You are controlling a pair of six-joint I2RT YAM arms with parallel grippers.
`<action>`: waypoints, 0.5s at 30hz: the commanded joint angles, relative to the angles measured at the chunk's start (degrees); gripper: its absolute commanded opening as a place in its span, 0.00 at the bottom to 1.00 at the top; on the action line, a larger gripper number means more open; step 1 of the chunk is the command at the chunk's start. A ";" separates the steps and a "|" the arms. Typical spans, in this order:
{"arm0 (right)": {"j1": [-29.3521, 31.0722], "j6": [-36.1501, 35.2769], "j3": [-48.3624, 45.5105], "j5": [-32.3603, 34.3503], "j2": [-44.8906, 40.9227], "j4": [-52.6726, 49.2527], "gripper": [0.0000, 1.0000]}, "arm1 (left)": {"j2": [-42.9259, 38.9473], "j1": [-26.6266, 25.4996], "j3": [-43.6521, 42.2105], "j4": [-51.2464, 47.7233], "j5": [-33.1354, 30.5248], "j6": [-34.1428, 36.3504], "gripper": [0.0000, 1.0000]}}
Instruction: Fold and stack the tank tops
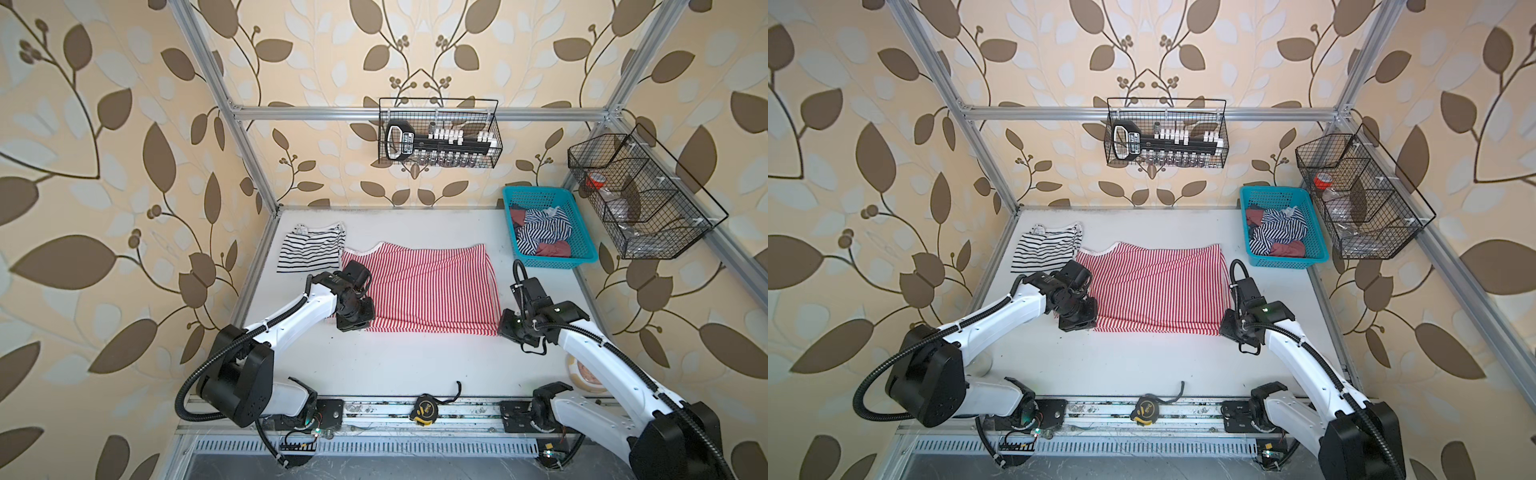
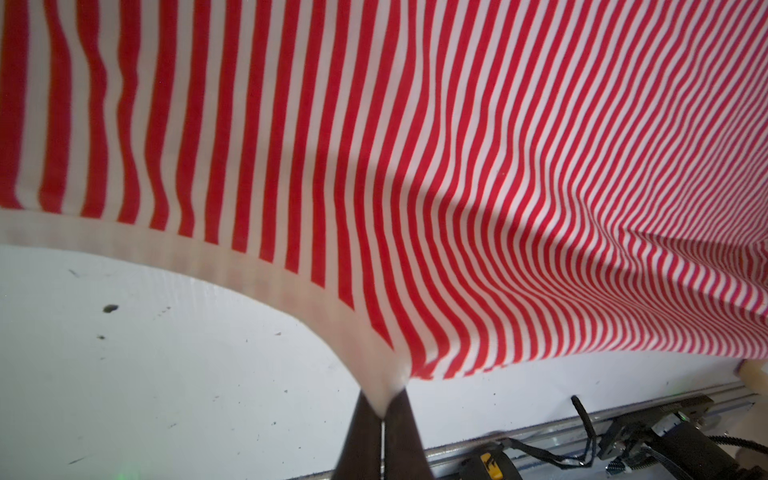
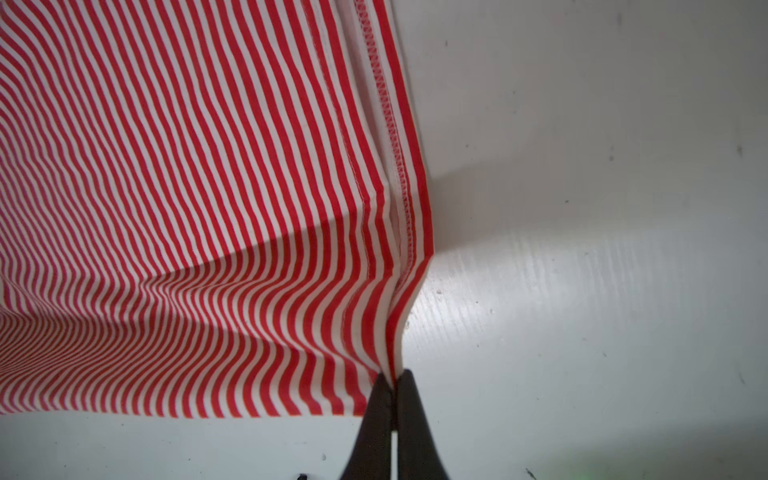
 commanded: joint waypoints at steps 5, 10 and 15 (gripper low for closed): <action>-3.30 -6.24 3.42 -3.78 6.53 2.47 0.00 | 4.81 -0.30 5.57 -2.21 -2.88 3.13 0.00; -5.17 -8.19 4.94 -5.71 10.83 4.06 0.00 | 8.04 0.35 8.04 -2.32 -2.97 4.00 0.00; -5.89 -9.86 7.35 -6.60 15.28 4.78 0.00 | 10.46 1.04 9.46 -2.03 -3.32 4.39 0.00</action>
